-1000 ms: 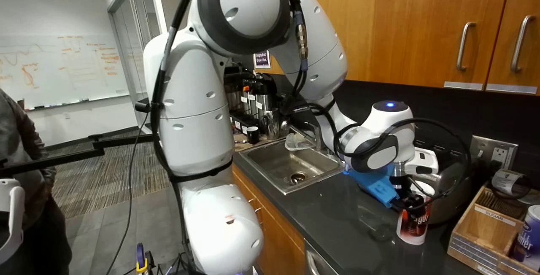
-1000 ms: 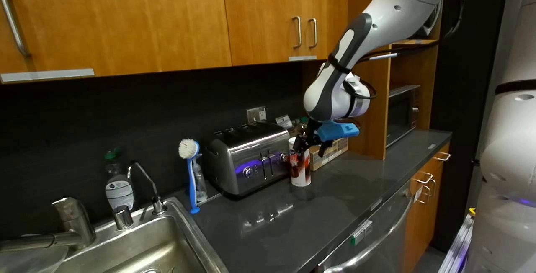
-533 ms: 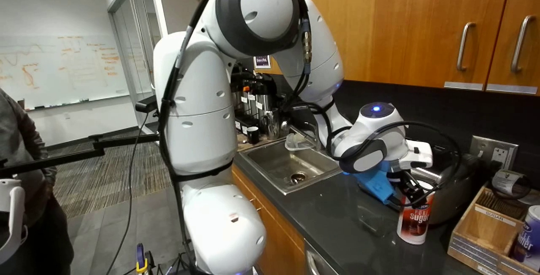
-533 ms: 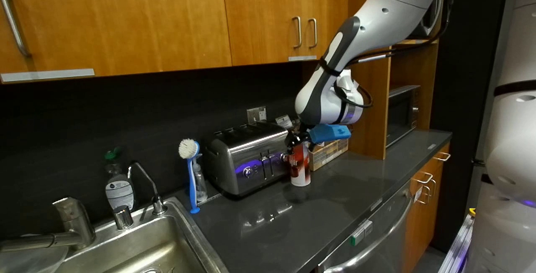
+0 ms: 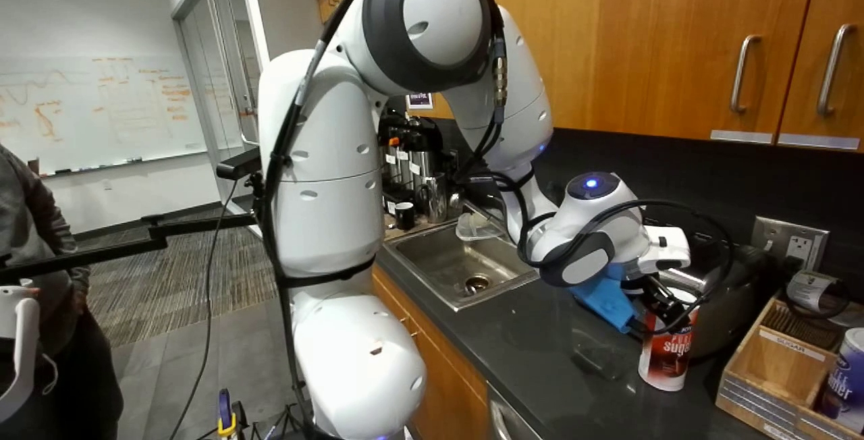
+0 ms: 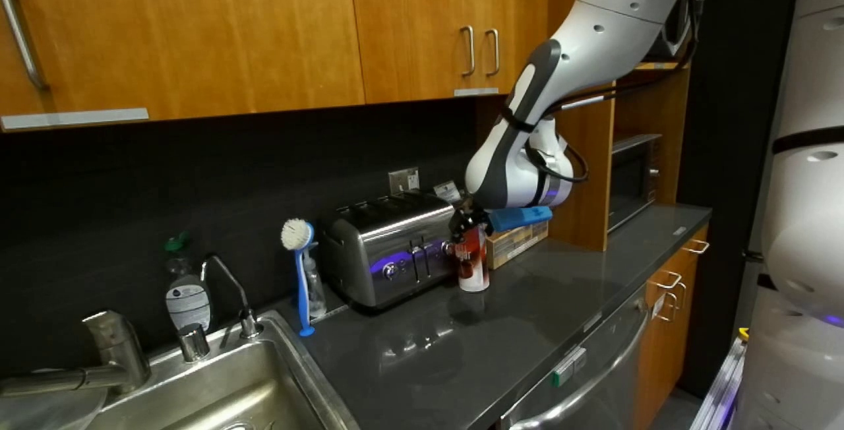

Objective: Put the white container in the box

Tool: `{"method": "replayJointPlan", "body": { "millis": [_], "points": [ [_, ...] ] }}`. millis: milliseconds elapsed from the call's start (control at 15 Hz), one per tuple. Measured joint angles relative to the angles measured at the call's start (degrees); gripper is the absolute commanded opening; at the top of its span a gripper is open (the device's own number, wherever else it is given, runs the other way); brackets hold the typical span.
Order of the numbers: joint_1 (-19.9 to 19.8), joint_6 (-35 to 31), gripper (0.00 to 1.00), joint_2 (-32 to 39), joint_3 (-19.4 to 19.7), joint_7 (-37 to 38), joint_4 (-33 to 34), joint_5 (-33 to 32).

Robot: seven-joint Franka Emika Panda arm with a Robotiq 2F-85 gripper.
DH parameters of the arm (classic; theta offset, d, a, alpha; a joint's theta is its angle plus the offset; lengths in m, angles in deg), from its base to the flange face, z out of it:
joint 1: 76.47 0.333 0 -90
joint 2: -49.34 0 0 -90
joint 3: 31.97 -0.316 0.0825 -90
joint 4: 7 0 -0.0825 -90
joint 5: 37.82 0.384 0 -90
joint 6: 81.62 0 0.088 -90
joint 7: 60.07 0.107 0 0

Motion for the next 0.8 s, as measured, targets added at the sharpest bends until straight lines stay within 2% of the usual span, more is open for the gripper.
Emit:
{"method": "replayJointPlan", "body": {
  "millis": [267, 467, 800],
  "points": [
    [-0.8, -4.6, 1.00, 1.1, 0.0, 4.9, 0.1, -7.3],
    [-1.0, -6.1, 1.00, 1.5, -1.0, 8.2, 0.3, -8.6],
    [-3.6, -9.2, 1.00, 2.4, -2.5, 12.7, -0.4, -13.7]
  ]
}}
